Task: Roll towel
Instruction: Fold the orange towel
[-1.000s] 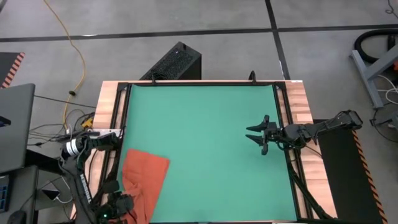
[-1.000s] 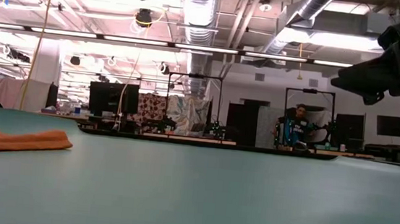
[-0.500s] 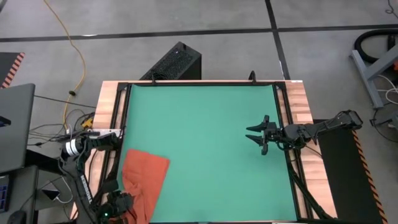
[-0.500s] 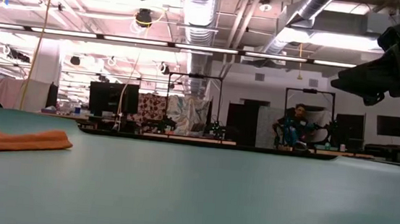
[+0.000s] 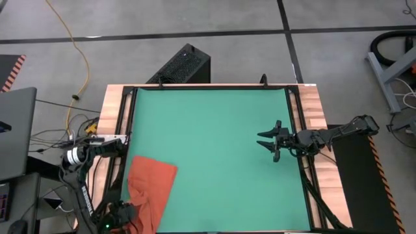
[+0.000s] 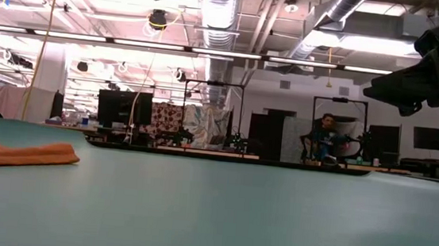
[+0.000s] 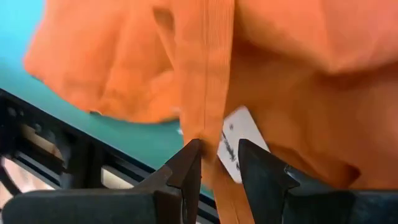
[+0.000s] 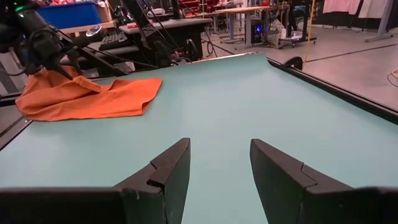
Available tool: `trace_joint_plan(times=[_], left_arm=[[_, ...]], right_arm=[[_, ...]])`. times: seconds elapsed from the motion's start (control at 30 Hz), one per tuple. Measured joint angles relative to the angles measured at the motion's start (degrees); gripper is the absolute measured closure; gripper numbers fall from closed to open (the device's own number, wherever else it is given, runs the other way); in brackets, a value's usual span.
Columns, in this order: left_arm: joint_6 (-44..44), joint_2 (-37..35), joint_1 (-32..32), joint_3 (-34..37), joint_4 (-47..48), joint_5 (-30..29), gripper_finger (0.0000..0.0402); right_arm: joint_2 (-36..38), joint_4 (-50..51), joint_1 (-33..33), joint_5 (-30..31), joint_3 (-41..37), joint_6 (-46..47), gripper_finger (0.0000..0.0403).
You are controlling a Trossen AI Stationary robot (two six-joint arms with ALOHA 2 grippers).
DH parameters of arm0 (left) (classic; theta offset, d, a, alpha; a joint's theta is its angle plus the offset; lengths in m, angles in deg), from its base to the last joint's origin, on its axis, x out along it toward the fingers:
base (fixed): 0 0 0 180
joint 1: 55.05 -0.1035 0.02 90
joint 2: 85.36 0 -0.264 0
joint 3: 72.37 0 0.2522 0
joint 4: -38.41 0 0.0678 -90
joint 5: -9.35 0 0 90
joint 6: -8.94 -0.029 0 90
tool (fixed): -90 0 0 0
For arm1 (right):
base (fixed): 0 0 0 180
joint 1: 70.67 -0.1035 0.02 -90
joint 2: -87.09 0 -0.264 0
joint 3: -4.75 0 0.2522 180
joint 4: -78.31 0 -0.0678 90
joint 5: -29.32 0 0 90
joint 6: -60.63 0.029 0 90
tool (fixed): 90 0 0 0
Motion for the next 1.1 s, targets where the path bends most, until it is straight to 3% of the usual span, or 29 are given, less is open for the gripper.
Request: trace_joint_plan(times=[0.3, 0.47, 0.63, 0.77, 0.97, 1.1], left_arm=[[0.6, 0.1, -0.1, 1.4, 3.7, 0.6, 0.0311], [3.4, 0.2, -0.1, 3.6, 2.0, 0.5, 0.0387], [3.7, 0.3, -1.4, 7.2, -5.7, -1.1, 0.0400], [1.8, -0.2, -5.8, 4.4, -2.2, -5.9, 0.0401], [-7.4, -2.5, -14.9, -5.6, 10.2, -17.5, 0.0401], [-22.3, -3.9, -21.4, -12.1, 10.4, -26.2, 0.0401]], right_arm=[[0.0, 0.0, 0.0, 0.0, 0.0, 0.1, 0.0211], [0.0, 0.0, 0.0, 0.0, 0.0, 0.1, 0.0211], [0.0, -0.7, -0.1, 0.0, 0.0, 0.1, 0.0211], [0.0, -6.7, -0.1, -0.3, 0.0, 0.1, 0.0213], [0.0, -14.0, -0.1, -1.6, 0.0, -1.8, 0.0215], [-0.2, -14.3, -0.1, -1.8, 0.0, -2.0, 0.0215]])
